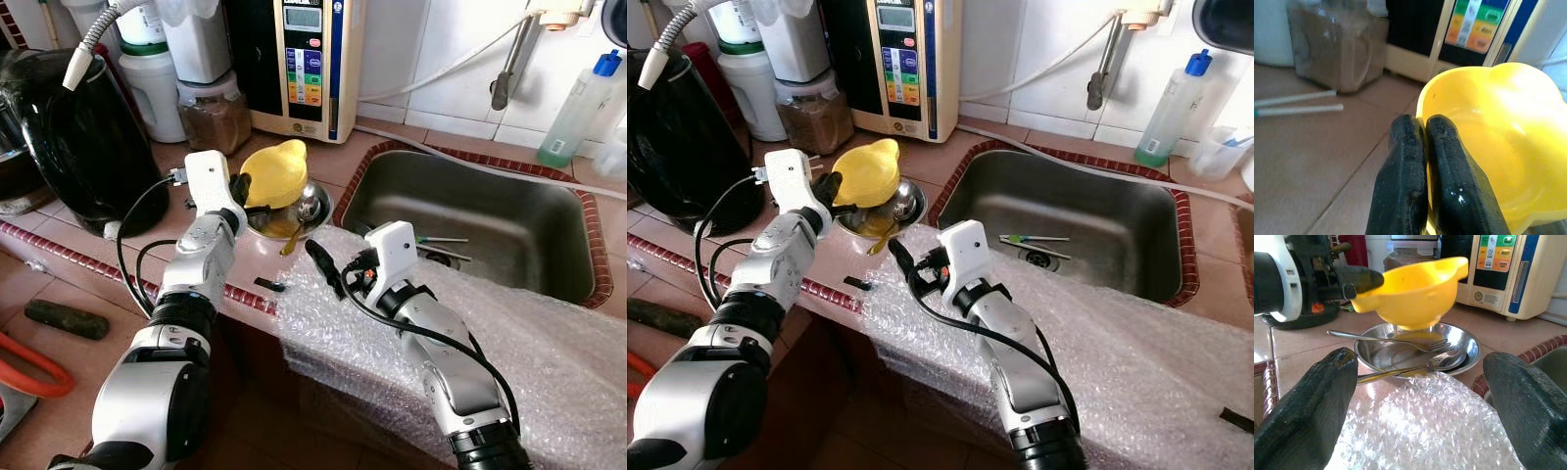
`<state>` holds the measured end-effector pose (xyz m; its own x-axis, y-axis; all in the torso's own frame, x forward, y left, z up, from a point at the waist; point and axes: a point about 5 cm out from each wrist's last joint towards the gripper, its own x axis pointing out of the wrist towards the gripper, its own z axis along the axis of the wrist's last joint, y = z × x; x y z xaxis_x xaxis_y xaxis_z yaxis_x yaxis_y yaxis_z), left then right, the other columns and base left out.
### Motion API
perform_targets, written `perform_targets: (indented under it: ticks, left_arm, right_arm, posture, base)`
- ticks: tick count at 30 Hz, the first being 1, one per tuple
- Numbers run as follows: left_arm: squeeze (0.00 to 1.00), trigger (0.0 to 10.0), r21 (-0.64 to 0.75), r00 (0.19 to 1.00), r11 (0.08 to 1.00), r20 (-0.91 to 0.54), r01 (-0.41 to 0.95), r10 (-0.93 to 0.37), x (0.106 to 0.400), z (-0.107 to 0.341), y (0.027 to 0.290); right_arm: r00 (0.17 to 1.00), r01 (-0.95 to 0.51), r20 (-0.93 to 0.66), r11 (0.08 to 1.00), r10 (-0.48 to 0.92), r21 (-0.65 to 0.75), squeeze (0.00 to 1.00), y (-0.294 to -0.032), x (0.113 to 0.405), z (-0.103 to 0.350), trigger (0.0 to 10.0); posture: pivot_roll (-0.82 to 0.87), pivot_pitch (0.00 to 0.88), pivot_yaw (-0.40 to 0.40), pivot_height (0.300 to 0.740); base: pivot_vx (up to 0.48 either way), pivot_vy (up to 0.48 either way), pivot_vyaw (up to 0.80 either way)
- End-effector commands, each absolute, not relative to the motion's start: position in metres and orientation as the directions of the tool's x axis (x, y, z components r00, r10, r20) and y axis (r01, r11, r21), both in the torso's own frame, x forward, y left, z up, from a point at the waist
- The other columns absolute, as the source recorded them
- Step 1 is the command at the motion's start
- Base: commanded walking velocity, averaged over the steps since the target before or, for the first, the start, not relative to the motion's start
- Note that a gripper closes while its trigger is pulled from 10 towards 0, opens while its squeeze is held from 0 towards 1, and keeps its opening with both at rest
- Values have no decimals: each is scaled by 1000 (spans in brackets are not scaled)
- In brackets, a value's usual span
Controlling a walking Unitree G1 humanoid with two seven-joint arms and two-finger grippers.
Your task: Kitchen organization
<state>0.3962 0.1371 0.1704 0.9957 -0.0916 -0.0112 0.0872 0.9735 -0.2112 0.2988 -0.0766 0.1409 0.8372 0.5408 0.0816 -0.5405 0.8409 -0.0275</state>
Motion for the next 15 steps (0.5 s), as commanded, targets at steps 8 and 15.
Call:
perform_targets:
  ticks: [8,15]
  left_arm:
    - [0,0,9,961,981,200,192,-190,388,193,115]
    - [0,0,154,916,951,264,268,-301,377,195,92]
  right_arm:
    - [911,-376,233,917,340,133,0,-94,318,172,10000]
    - [931,-335,244,899,270,284,0,-99,328,180,10000]
  posture:
    - [37,0,50,740]
    - [38,0,55,740]
  base:
    - [0,0,0]
    - [0,0,0]
